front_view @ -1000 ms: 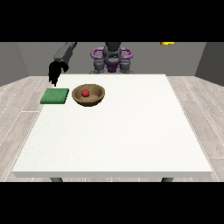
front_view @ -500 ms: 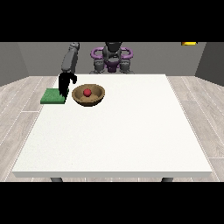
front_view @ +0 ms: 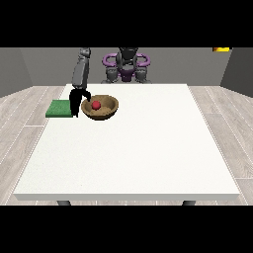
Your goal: Pick the cup and pour the ball into the bowl, then pick the bowl and place it on the pad
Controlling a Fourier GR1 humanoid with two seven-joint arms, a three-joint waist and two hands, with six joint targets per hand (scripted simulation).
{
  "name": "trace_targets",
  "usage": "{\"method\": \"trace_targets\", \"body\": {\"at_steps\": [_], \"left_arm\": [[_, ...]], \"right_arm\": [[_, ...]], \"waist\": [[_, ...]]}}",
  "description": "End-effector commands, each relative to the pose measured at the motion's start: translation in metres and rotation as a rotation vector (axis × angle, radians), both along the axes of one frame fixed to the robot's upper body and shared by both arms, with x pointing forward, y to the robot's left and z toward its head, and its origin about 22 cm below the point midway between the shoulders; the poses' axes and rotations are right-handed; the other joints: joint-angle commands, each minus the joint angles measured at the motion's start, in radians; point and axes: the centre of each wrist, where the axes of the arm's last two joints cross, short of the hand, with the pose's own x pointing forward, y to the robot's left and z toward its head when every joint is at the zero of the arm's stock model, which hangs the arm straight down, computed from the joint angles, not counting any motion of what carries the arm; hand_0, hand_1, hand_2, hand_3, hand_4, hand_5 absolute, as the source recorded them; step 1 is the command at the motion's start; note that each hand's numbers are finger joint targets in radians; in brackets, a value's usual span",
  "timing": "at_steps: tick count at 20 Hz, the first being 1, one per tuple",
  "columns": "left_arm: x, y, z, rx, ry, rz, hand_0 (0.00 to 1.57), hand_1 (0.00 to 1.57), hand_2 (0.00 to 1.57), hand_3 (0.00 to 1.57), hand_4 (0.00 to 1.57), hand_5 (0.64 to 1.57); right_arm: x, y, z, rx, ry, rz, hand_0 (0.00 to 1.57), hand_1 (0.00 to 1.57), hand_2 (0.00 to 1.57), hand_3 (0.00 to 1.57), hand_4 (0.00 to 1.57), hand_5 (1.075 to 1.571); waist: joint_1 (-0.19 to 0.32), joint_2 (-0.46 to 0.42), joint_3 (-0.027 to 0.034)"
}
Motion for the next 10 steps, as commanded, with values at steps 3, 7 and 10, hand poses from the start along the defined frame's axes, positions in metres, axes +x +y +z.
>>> {"method": "trace_targets", "body": {"at_steps": [3,7,10], "left_arm": [[-0.015,0.022,0.014,-0.004,-0.046,0.013,0.0,0.0,0.0,0.0,1.01,1.534],[-0.019,0.026,0.039,0.003,-0.084,0.014,0.0,0.0,0.0,0.0,1.02,1.536],[-0.016,0.003,0.008,-0.007,-0.031,-0.016,0.0,0.0,0.0,0.0,1.02,1.536]], "right_arm": [[0.0,-0.008,-0.005,-0.022,-0.035,-0.016,0.0,0.0,0.0,0.0,0.48,1.549],[0.025,0.002,0.016,-0.017,-0.064,-0.021,0.0,0.0,0.0,0.0,0.45,1.547],[0.032,0.031,0.008,0.004,0.01,-0.006,0.0,0.0,0.0,0.0,0.44,1.547]], "waist": [[-0.008,0.062,0.0057],[-0.001,0.101,0.0057],[0.026,0.043,0.0053]]}}
